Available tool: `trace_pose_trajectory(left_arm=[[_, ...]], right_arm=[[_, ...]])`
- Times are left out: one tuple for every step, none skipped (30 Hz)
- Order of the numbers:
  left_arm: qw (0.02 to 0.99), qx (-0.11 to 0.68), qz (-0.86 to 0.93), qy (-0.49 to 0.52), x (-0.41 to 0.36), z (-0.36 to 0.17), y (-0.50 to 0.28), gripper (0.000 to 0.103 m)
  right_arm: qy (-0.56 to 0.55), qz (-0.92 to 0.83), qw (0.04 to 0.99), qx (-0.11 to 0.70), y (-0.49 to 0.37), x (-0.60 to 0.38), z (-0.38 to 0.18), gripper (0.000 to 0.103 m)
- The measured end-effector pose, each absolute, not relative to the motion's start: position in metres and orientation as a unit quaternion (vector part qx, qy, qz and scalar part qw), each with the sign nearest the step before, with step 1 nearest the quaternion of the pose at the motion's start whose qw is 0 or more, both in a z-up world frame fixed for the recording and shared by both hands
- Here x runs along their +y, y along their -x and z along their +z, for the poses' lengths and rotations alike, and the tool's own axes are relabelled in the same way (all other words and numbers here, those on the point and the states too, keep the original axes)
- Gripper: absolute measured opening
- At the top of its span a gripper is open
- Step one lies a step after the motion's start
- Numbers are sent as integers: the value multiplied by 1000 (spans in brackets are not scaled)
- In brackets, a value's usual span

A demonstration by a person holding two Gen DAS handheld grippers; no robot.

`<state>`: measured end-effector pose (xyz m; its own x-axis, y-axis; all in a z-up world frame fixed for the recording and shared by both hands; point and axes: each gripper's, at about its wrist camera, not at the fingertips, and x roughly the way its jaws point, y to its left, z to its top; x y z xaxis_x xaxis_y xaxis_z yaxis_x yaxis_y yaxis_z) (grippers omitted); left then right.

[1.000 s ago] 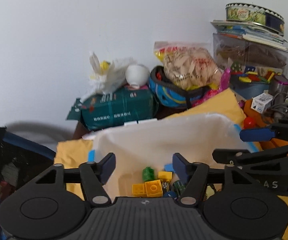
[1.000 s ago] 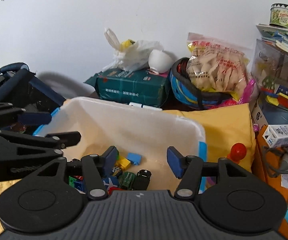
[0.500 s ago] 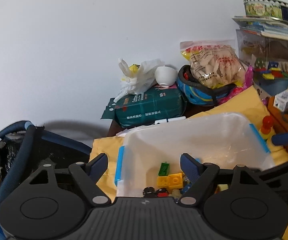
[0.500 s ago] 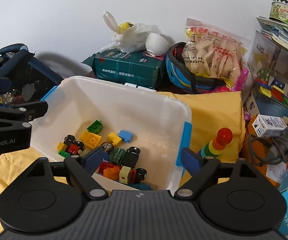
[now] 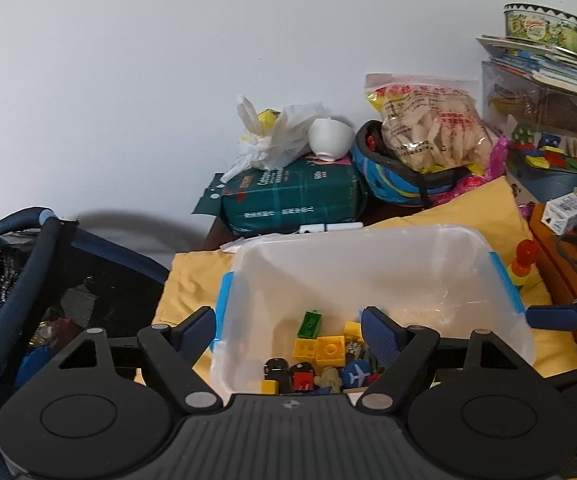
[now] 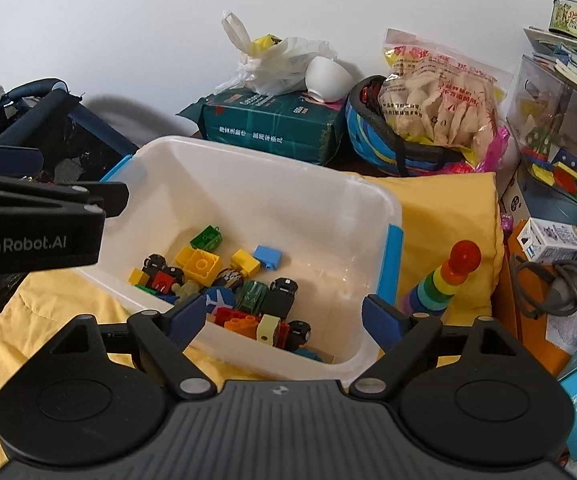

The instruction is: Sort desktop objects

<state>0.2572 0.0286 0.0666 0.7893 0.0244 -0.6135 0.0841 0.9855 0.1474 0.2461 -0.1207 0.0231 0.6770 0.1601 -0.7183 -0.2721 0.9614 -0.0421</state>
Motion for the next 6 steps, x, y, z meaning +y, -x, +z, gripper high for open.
trace_pose_trajectory(left_arm=[[944,320,-14,-84,29,67,-256,85],[945,313,-10,-88,28,67,-254,85],[947,308,-6,-94,26,67,-252,85],[947,306,-3,-99,25,67,-252,85],[947,305,-2,-102,24,68,-251,85],[947,306,-5,-103,24,68,-251,85]], right_arm=[[72,119,912,385,-246,-121,22,88],[71,119,912,386,-245,-121,21,88],[70,119,912,387,-244,-121,21,88],[70,119,911,388,-244,-121,20,88],[70,119,912,387,-243,-121,20,88],[70,119,912,386,-242,-121,21,88]])
